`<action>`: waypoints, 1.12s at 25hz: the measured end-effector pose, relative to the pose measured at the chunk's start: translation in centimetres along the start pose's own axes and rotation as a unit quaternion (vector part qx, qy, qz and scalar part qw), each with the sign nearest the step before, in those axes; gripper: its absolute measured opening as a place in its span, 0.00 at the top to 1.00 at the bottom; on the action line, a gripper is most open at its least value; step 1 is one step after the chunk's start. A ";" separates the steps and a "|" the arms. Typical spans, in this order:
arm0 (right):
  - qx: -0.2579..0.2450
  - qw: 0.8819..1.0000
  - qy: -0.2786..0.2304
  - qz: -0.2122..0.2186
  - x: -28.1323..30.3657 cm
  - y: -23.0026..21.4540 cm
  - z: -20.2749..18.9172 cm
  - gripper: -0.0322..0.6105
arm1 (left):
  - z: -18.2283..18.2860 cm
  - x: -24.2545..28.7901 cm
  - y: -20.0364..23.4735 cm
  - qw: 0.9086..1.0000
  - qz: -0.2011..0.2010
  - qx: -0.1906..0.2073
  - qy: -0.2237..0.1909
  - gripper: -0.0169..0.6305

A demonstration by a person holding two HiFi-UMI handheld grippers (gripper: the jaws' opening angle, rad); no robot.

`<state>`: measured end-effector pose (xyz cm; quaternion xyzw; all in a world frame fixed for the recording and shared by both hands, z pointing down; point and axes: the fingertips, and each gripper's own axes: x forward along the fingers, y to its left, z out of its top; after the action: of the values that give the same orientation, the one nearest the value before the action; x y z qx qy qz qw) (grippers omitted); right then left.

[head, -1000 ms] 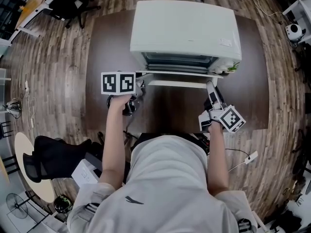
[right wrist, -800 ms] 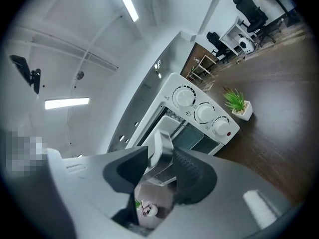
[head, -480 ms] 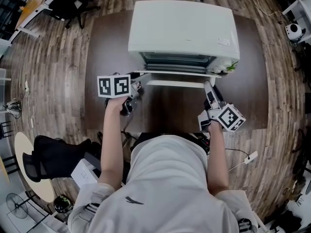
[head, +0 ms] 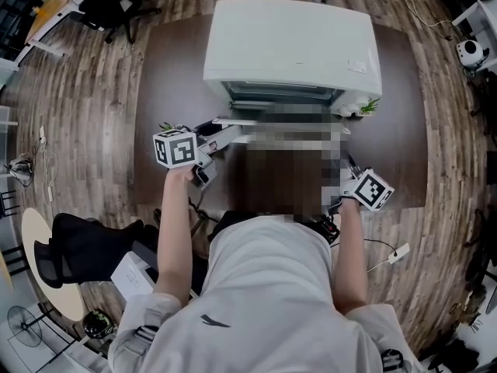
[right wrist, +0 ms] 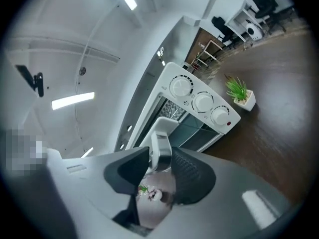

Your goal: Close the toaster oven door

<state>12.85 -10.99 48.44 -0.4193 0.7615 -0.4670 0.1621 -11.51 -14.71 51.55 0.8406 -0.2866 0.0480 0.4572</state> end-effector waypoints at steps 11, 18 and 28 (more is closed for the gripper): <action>0.087 0.993 -0.056 0.055 1.1 -1.1 3.2 0.77 | 0.5 1.1 -1.7 0.905 -0.306 -0.240 -0.171 0.29; 0.122 0.988 -0.077 0.048 4.2 -0.9 7.0 0.76 | 3.0 -0.4 -4.6 0.873 -0.360 -0.234 -0.233 0.29; 0.066 0.993 -0.094 0.028 3.9 -0.2 7.5 0.73 | 2.1 -3.6 -7.9 0.935 -0.262 -0.107 -0.216 0.29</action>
<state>15.40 -18.39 45.30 -0.4277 0.7220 -0.4701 0.2734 -10.77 -11.53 43.23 0.8221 -0.1517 -0.2870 0.4678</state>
